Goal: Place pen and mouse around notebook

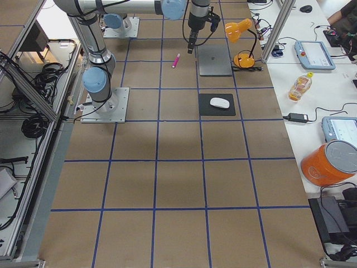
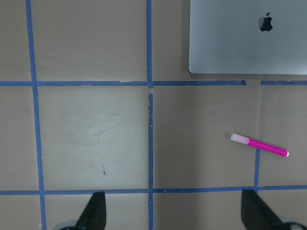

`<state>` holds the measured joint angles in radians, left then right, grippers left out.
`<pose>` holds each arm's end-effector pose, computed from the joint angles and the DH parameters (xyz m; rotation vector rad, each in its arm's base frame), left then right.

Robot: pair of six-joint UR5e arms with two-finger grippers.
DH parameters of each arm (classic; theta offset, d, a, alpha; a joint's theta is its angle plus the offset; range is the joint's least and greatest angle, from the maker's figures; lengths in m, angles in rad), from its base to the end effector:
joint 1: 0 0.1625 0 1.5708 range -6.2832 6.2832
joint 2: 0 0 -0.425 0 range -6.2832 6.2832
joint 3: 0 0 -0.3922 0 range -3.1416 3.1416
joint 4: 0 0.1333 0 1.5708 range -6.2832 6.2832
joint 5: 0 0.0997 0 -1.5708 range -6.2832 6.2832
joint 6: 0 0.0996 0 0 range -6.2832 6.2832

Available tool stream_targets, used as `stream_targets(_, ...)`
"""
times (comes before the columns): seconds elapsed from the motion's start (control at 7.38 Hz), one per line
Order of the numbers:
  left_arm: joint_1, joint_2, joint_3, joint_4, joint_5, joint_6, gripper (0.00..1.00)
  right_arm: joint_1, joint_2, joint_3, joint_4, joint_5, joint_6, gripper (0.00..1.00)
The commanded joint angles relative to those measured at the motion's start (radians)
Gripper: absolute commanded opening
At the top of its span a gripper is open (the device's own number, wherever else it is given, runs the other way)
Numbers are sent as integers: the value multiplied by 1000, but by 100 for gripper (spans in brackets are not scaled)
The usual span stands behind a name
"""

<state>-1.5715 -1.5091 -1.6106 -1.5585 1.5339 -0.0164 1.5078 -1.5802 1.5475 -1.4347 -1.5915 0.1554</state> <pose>-0.1373 -0.4688 0.4992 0.0234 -3.1039 0.0526 0.1010 -0.4842 0.4910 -0.3375 -3.0937 -0.1594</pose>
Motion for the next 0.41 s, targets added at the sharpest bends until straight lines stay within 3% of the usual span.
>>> stream_targets(0.0, 1, 1, 0, 3, 0, -5, 100, 5, -108, 123, -16, -19, 0, 100)
stream_targets(0.27, -1, 0, -2, 1, 0, -4, 100, 6, -118, 134, -50, -7, 4, 100)
